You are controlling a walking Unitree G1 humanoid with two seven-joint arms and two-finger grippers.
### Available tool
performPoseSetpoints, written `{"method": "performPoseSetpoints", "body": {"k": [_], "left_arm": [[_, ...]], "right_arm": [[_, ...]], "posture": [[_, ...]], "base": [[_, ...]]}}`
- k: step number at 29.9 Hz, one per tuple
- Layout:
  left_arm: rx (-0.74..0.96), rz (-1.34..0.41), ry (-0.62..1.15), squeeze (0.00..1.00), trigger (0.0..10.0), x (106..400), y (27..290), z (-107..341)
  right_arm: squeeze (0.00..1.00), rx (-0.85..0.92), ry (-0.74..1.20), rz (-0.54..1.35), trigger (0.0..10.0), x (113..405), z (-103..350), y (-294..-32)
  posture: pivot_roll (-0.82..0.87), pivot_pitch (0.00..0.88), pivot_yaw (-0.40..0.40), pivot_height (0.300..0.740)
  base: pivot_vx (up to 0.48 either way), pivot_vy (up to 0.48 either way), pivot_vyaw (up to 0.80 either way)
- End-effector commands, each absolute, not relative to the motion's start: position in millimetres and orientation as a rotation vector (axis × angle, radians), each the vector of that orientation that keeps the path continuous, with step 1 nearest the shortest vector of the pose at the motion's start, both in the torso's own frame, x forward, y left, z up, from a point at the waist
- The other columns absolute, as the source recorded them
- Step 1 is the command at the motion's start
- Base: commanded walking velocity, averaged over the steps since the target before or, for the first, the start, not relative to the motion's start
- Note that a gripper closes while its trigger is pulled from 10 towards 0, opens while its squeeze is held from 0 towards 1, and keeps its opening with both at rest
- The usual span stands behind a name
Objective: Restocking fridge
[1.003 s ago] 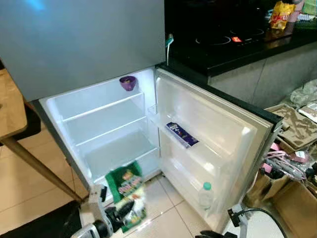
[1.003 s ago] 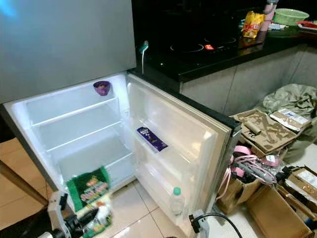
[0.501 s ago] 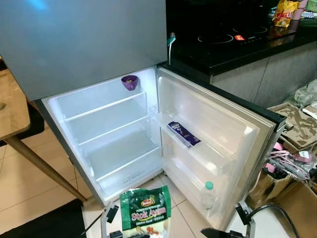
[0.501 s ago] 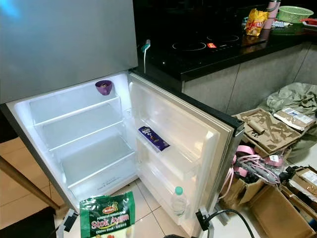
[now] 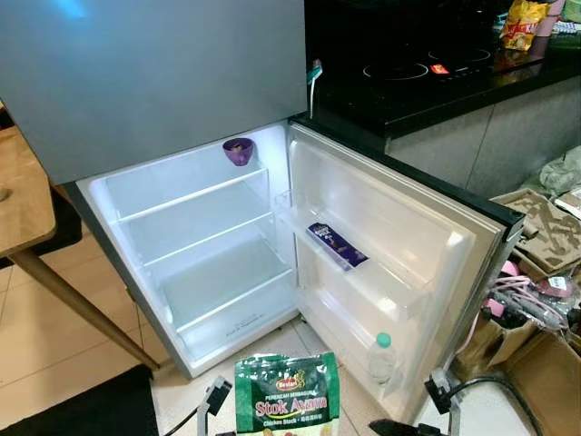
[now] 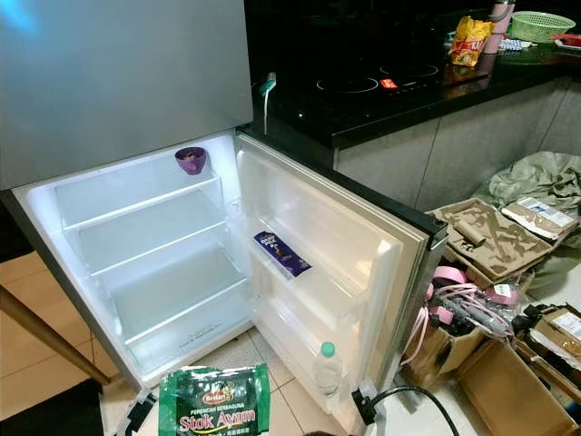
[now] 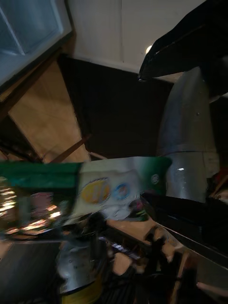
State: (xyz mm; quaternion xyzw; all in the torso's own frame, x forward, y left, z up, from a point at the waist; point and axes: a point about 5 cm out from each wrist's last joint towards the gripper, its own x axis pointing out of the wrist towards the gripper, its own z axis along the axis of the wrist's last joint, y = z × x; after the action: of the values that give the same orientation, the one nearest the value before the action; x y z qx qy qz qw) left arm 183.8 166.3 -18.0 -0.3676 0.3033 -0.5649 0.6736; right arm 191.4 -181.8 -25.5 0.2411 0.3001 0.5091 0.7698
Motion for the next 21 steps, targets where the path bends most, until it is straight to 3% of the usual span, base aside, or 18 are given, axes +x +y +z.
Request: {"method": "performPoseSetpoints", "body": {"k": [1,3,4,5,6,21], "left_arm": [[-0.854,-1.330,0.634,0.00,10.0,187,155,-11],[-0.856,-1.349,0.628,0.00,10.0,188,151,-9],[-0.854,-1.377,0.631,0.00,10.0,186,147,-6],[-0.854,-1.384,0.633,0.00,10.0,186,146,-6],[-0.857,-1.386,0.635,0.00,10.0,185,145,-6],[-0.884,-1.399,0.672,0.00,10.0,178,144,-7]], "right_arm": [[1.00,0.490,0.638,1.122,10.0,193,-24,-177],[1.00,0.470,0.637,1.121,10.0,194,-24,-176],[0.57,0.450,0.636,1.120,10.0,195,-25,-175],[0.57,0.450,0.634,1.120,10.0,195,-25,-175],[0.00,0.456,0.627,1.123,10.0,196,-24,-174],[0.00,0.570,0.463,1.236,10.0,207,-2,-162]], "posture": [[-0.10,0.022,0.027,0.740],[-0.10,0.022,0.027,0.740],[-0.10,0.022,0.027,0.740],[-0.10,0.022,0.027,0.740],[-0.10,0.023,0.031,0.740],[-0.10,0.019,0.032,0.740]], "base": [[0.000,0.000,0.00],[0.000,0.000,0.00],[0.000,0.000,0.00],[0.000,0.000,0.00],[0.000,0.000,0.00],[0.000,0.000,0.00]]}}
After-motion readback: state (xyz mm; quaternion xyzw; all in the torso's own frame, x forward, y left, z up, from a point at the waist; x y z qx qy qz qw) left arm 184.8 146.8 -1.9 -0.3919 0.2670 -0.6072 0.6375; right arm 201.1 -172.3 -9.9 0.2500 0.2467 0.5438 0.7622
